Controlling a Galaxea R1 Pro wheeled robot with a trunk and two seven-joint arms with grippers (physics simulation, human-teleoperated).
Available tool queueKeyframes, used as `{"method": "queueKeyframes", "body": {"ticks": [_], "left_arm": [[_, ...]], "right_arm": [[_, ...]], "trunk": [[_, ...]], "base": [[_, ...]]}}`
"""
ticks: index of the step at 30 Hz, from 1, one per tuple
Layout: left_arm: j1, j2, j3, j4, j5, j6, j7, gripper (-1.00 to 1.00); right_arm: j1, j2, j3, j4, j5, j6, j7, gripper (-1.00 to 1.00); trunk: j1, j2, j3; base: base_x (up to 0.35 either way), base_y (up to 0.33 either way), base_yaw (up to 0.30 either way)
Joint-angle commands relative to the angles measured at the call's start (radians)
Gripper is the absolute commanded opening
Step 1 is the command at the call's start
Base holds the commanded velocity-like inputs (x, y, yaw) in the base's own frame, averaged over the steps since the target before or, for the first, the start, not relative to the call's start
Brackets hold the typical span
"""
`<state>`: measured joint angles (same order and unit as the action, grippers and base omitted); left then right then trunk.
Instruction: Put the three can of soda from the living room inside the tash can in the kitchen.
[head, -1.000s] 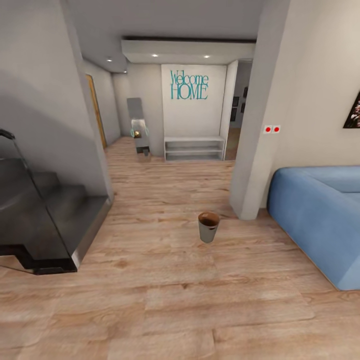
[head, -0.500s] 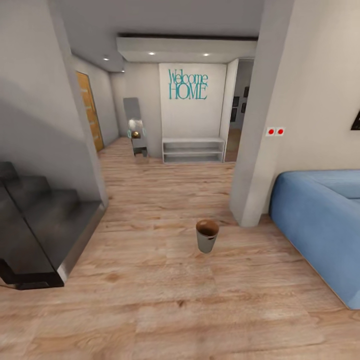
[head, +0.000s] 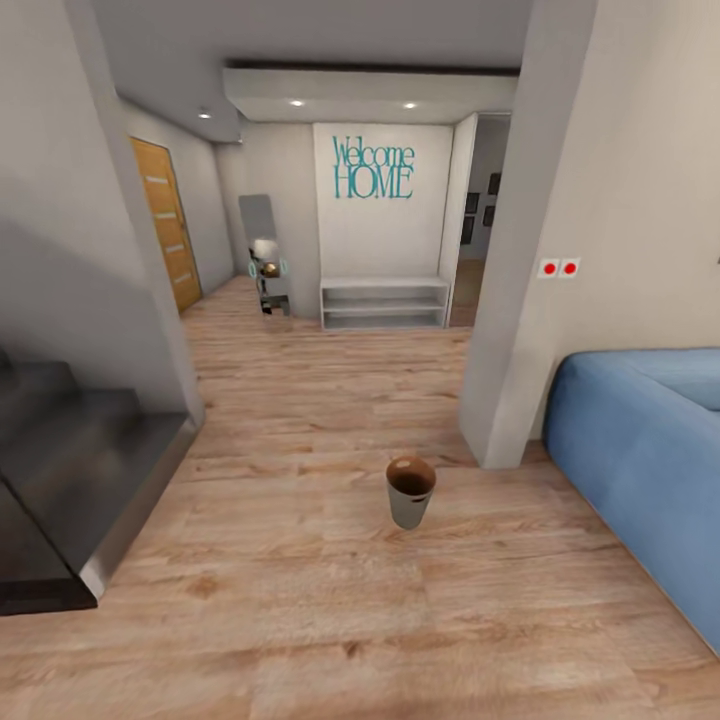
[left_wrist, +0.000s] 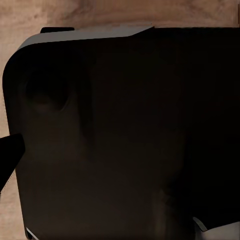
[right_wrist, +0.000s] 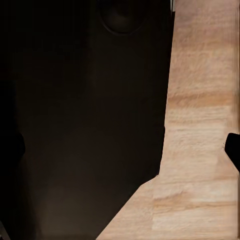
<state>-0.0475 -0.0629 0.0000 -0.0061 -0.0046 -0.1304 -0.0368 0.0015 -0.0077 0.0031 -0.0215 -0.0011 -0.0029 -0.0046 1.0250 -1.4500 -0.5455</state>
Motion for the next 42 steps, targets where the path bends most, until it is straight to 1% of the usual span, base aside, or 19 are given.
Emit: {"method": "queueKeyframes", "body": {"ticks": [1,14,36,42], "left_arm": [[0.000,0.000,0.000,0.000,0.000,0.000,0.000,1.00],[0.000,0.000,0.000,0.000,0.001,-0.004,0.000,1.00],[0.000,0.000,0.001,0.000,0.002,-0.008,0.000,1.00],[0.000,0.000,0.002,0.000,0.002,-0.008,0.000,1.00]], "right_arm": [[0.000,0.000,0.000,0.000,0.000,0.000,0.000,1.00],[0.000,0.000,0.000,0.000,0.000,0.000,0.000,1.00],[0.000,0.000,0.000,0.000,0.000,0.000,0.000,1.00],[0.000,0.000,0.000,0.000,0.000,0.000,0.000,1.00]], "trunk": [[0.000,0.000,0.000],[0.000,0.000,0.000],[0.000,0.000,0.000],[0.000,0.000,0.000]], "base": [[0.344,-0.093,0.000],[0.344,-0.067,0.000],[0.343,-0.001,0.000],[0.339,0.068,0.000]]}}
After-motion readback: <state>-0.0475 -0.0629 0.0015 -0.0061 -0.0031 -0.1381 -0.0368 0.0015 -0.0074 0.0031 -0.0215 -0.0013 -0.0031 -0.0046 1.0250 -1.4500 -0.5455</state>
